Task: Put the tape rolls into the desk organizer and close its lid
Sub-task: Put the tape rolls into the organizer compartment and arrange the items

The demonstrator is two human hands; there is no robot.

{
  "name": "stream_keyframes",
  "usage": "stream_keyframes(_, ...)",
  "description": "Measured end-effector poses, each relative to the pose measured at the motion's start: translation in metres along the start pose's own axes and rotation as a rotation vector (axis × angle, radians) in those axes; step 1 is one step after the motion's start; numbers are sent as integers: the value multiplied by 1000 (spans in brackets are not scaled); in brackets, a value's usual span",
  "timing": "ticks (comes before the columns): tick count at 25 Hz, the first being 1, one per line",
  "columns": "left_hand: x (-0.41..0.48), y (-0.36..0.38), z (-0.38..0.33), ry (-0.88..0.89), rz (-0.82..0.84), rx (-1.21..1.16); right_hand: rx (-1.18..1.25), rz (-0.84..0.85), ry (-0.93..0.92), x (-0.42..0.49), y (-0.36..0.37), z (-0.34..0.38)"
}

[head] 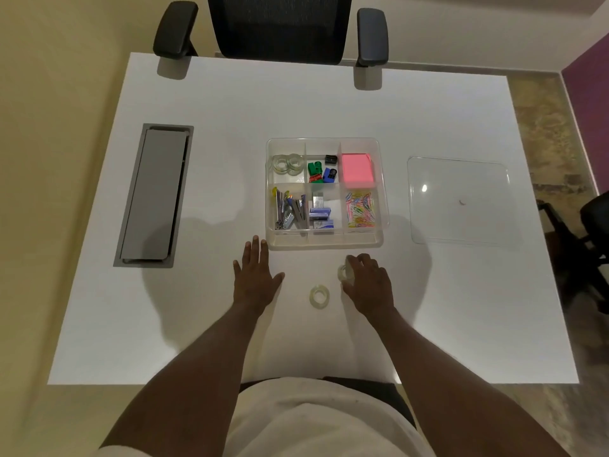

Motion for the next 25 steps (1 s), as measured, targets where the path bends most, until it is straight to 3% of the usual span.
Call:
stream_keyframes(9, -10, 6, -13, -13, -47, 6, 5, -18, 17, -3, 7, 13)
stream_keyframes(11, -18, 13, -29, 122, -115, 14, 3, -43, 16, -4, 8, 12)
stream_keyframes(14, -36, 37, -54, 374, -21, 46, 66, -108, 18, -5, 7, 14)
stream_keyframes(20, -36, 51, -61, 408, 37, 113, 139, -230, 5, -1, 0, 14)
stream_keyframes(22, -36, 42, -57, 415, -26, 108, 142, -264, -28, -2, 1, 15)
stream_keyframes(25, -23, 8, -52, 408, -264, 89, 133, -335, -114, 5, -4, 26)
Point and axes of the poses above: each hand's wrist, its own x-axis towards the middle knuckle, its own y-axis out of the palm, z = x × y, the point moved 1 cm from there along x, towards the middle knuckle, and after that the axes turned 5 degrees about y, right-handed, at the moved point
